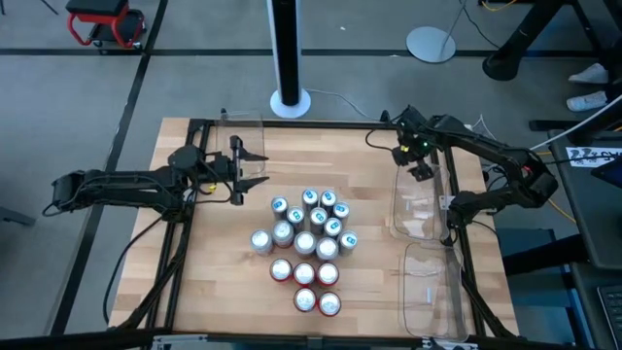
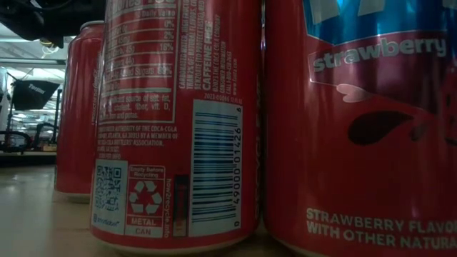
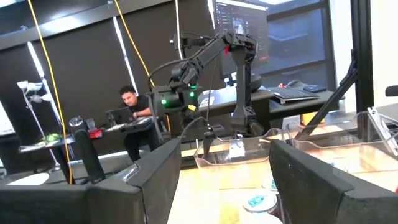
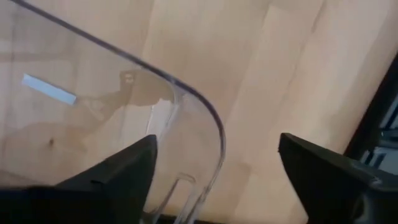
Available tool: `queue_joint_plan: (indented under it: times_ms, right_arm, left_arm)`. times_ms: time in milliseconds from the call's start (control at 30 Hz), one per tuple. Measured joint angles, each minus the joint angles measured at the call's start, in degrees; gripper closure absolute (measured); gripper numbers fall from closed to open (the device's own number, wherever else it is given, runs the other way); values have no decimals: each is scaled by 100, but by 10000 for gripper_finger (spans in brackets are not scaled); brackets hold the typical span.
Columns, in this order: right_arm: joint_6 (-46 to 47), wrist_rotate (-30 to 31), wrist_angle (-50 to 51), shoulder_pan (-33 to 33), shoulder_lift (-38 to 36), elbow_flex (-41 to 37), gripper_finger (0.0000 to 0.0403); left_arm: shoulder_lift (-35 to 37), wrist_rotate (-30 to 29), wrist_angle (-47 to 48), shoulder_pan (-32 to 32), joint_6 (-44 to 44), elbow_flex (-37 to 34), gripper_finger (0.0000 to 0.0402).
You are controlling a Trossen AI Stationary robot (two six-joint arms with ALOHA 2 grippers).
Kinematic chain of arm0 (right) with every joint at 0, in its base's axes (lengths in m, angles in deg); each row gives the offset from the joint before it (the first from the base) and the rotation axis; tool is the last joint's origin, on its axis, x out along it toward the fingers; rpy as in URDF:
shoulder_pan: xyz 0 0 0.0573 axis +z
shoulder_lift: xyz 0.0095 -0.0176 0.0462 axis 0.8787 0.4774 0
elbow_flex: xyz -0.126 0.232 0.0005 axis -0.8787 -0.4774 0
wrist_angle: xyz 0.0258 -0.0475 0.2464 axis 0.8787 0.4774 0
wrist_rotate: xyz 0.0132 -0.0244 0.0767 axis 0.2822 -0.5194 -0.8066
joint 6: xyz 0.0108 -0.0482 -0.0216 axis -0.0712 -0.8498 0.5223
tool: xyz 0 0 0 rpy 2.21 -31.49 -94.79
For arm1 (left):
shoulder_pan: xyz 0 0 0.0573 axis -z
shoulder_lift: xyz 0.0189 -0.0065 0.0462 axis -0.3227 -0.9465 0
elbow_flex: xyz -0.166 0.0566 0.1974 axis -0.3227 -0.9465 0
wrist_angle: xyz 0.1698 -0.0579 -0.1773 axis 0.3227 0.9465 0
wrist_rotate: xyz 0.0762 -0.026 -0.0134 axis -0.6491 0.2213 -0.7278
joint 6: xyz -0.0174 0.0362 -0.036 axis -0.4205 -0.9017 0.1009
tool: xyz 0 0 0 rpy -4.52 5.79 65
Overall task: Sort soda cans
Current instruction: Put the center transparent bin to the top center of the table
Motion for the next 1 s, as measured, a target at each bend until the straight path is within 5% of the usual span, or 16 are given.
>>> queue_joint_plan:
  times_ms: [533,1000]
  right_arm:
    - [-188,-199,-417,4,0,-3,381]
    - [-346,-254,-1259,2,0,643,396]
  left_arm:
    - [-2,0,11,0,-153,0,169]
    - [-2,0,15,-4,-165,0,169]
